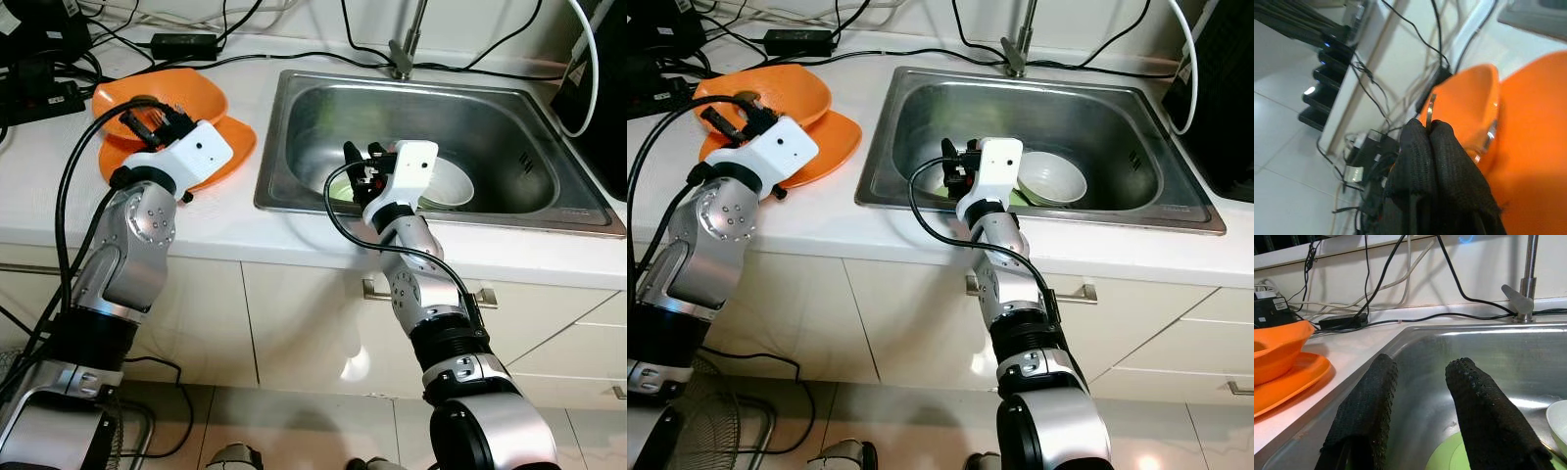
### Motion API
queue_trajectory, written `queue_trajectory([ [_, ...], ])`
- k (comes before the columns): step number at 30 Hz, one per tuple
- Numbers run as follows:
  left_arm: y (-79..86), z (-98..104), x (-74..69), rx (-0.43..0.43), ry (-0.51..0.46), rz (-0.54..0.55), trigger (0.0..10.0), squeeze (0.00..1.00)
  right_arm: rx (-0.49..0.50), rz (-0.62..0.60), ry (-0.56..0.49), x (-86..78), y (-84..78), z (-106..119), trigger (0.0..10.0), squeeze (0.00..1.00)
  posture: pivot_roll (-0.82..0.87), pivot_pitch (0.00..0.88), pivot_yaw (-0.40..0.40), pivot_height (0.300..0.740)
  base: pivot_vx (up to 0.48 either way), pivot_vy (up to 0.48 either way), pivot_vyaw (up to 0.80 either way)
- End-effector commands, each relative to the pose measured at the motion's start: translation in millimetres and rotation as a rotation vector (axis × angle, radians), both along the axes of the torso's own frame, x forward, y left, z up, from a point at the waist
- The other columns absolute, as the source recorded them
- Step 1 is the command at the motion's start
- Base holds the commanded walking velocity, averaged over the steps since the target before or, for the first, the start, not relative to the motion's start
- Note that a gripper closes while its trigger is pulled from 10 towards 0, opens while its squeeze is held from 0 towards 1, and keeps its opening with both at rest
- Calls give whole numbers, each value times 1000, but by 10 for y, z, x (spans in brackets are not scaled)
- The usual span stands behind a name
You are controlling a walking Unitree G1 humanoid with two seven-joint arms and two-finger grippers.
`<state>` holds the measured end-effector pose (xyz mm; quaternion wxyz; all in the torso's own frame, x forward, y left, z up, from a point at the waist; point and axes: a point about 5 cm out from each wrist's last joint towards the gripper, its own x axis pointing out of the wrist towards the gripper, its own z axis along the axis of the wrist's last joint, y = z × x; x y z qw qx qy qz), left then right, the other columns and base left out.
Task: Kitchen organization
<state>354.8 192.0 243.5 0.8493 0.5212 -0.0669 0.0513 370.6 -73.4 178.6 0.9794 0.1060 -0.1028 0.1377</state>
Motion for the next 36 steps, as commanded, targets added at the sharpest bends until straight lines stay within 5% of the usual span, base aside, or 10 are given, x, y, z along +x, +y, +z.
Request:
queue_trajectory([
  [1, -32, 146, -18, 14, -71, -6, 0, 0, 14, -6, 1, 13, -12, 11, 10000, 0, 83, 63, -54, 732, 0, 0, 0],
  [10, -154, 369, -73, -1, -228, -80, 0, 0, 14, -9, 1, 14, -16, 11, 10000, 0, 82, 61, -55, 732, 0, 0, 0],
  [12, -266, 452, -110, -31, -278, -148, 9137, 0, 13, -9, 1, 16, -18, 11, 10000, 0, 82, 61, -55, 732, 0, 0, 0],
  [14, -314, 442, -113, -46, -266, -178, 10000, 0, 12, -10, 1, 18, -18, 10, 10000, 0, 82, 61, -55, 732, 0, 0, 0],
  [22, -453, 384, -122, -99, -247, -254, 10000, 0, 16, -16, -5, 18, -27, 17, 10000, 0, 79, 57, -54, 732, 0, 0, 0],
  [32, -315, 340, -90, -95, -238, -199, 10000, 0, 19, -19, -3, 17, -30, 10, 10000, 0, 82, 61, -53, 732, 0, 0, 0],
  [36, -268, 153, -55, -166, -160, -177, 10000, 0, 20, -17, -1, 15, -20, 5, 10000, 0, 83, 61, -53, 732, 0, 0, 0],
])
